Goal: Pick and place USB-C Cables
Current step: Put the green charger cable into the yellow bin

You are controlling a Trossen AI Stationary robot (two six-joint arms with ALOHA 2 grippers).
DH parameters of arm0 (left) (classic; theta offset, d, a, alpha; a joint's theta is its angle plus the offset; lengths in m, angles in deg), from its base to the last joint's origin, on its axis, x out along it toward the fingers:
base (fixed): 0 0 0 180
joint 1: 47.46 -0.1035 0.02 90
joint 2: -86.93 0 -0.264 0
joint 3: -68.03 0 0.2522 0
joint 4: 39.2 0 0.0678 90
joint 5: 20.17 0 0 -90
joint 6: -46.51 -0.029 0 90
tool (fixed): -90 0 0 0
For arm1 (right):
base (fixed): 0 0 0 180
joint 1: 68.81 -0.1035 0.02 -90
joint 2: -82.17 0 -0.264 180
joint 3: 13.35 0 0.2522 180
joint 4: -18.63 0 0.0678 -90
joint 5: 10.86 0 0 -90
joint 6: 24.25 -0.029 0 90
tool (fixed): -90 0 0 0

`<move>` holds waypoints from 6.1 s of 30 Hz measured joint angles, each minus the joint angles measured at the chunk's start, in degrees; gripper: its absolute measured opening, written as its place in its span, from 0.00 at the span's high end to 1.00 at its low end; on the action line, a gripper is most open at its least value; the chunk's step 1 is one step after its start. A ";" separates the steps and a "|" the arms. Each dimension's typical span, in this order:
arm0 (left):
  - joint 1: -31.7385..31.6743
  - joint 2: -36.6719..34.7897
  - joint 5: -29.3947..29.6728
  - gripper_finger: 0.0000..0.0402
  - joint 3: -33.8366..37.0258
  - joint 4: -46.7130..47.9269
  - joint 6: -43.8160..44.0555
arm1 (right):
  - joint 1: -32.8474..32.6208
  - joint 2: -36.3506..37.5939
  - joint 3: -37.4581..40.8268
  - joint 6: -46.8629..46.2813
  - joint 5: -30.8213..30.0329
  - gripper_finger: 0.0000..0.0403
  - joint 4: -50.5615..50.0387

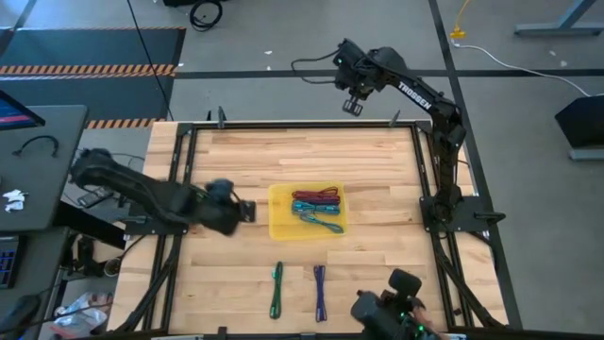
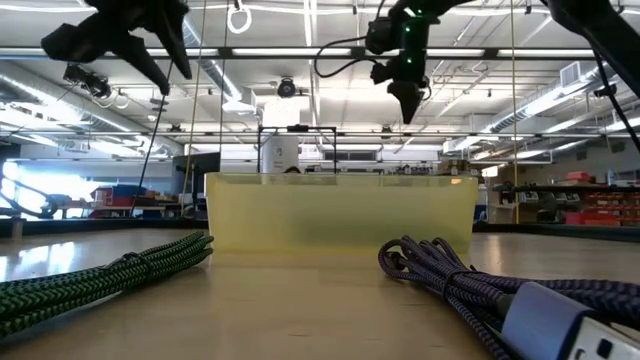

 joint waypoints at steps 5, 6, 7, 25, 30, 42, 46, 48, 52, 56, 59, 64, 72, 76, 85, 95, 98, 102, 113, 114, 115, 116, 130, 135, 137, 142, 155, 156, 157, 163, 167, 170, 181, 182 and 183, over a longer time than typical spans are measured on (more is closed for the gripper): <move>3.48 10.40 -1.08 0.73 0.00 -13.91 1.17 | 3.64 0.00 0.00 1.88 7.01 0.95 3.38; 3.78 12.19 -1.33 0.74 0.00 -17.72 0.65 | 4.30 0.00 0.00 1.88 9.03 0.95 4.18; 3.94 13.73 -1.91 0.75 0.00 -21.42 0.37 | 4.95 0.00 0.00 1.86 11.09 0.95 4.90; 8.49 33.79 -24.58 0.96 -25.73 -5.10 15.57 | 8.01 0.00 0.02 2.14 23.07 0.95 6.37; 8.80 37.83 -32.27 0.99 -26.93 -4.17 18.47 | 8.01 0.00 0.02 2.13 23.30 0.95 6.60; 8.36 46.82 -35.63 0.88 -26.89 -9.55 10.68 | 8.01 0.00 0.02 2.32 24.61 0.95 6.65; 8.27 48.22 -33.88 0.75 -26.89 -9.44 10.48 | 8.01 0.00 0.04 2.32 25.20 0.95 6.64; 8.29 49.04 -33.62 0.68 -26.91 -9.72 10.81 | 8.01 0.00 0.04 2.32 26.50 0.95 6.64; 8.36 51.00 -33.61 0.55 -26.88 -10.32 11.97 | 7.99 0.00 0.04 2.32 28.65 0.95 6.62; 8.06 53.02 -33.51 0.47 -27.15 -11.08 12.77 | 7.99 0.00 0.04 2.32 29.10 0.95 6.64; 7.44 53.51 -34.30 0.45 -27.18 -11.14 12.94 | 7.99 0.00 0.04 2.34 29.09 0.95 6.66; 6.07 53.26 -35.36 0.67 -27.04 -10.85 10.76 | 7.99 0.00 0.04 2.32 29.09 0.95 6.68; 4.24 52.82 -39.13 0.93 -26.85 -11.09 3.84 | 7.99 0.00 0.04 2.32 29.09 0.95 6.66; 3.64 49.15 -36.04 0.93 -27.37 -9.43 1.63 | 7.99 0.00 0.04 2.30 29.10 0.95 6.62; 4.93 37.77 -11.46 0.93 -46.68 15.03 -2.60 | 7.99 0.00 0.04 2.30 29.09 0.95 6.53; -3.18 37.42 -4.02 0.93 -64.44 36.43 -34.52 | 8.23 0.00 0.04 2.30 29.09 0.95 6.58; -7.89 37.53 -7.93 0.93 -64.46 36.39 -49.74 | 8.51 0.00 0.04 1.73 29.11 0.95 6.20; -14.23 37.92 -14.08 0.93 -64.46 34.77 -69.77 | 8.71 0.00 0.04 0.21 31.13 0.95 3.86; -26.44 40.35 -25.19 0.93 -63.71 34.06 -99.18 | 5.85 7.97 0.09 -2.81 40.21 0.99 1.93; -26.94 40.45 -25.35 0.93 -63.15 33.75 -100.64 | 5.52 9.79 0.09 -3.19 40.25 0.98 1.59; -27.48 40.64 -25.63 0.93 -62.36 34.02 -101.96 | 4.95 11.75 0.09 -4.19 40.40 0.98 1.23; -27.96 40.71 -25.95 0.93 -61.39 34.36 -103.27 | 4.35 13.79 0.09 -5.38 40.63 0.98 0.96; -29.70 40.70 -32.34 0.93 -41.89 10.69 -106.03 | -9.24 39.79 0.00 -25.36 38.40 0.98 -0.18; -26.89 40.76 -37.58 0.93 -37.34 -0.81 -102.30 | -10.53 44.35 0.00 -28.62 32.10 0.98 -0.18; -25.38 40.76 -38.72 0.93 -36.69 -3.50 -101.05 | -10.53 45.37 0.00 -29.23 29.88 0.98 -0.17; -22.08 40.76 -38.43 0.93 -34.81 -6.54 -97.28 | -10.53 46.45 0.00 -29.25 27.97 0.98 -0.18; -21.32 47.94 -38.45 0.93 -33.88 -9.64 -95.70 | -10.53 43.90 0.04 -28.82 29.04 0.98 -0.58; -21.46 48.22 -38.43 0.93 -34.01 -11.01 -96.02 | -10.53 43.59 0.04 -28.76 29.04 0.98 -0.62; -21.66 48.45 -38.39 0.93 -34.07 -11.20 -96.77 | -10.53 43.31 0.06 -28.76 29.03 0.98 -0.67; -23.63 49.22 -38.05 0.93 -33.95 -7.40 -98.76 | -10.53 41.78 0.07 -28.08 29.22 0.98 -0.73; -23.85 49.87 -38.42 0.93 -34.00 -7.65 -101.23 | -10.53 40.99 0.07 -27.78 29.20 0.98 -0.79; -23.62 50.46 -39.96 0.93 -34.05 -8.37 -101.96 | -10.53 40.51 0.07 -27.71 29.16 0.98 -0.81; -21.37 53.65 -42.49 0.93 -33.97 -9.23 -106.00 | -10.53 39.75 0.07 -27.86 29.26 0.98 -0.86; -21.34 53.97 -42.53 0.93 -34.10 -10.90 -106.00 | -10.53 39.69 0.07 -27.86 29.26 0.98 -0.84; -21.32 54.20 -42.55 0.93 -34.09 -11.19 -105.96 | -10.53 39.63 0.07 -27.86 29.28 0.98 -0.84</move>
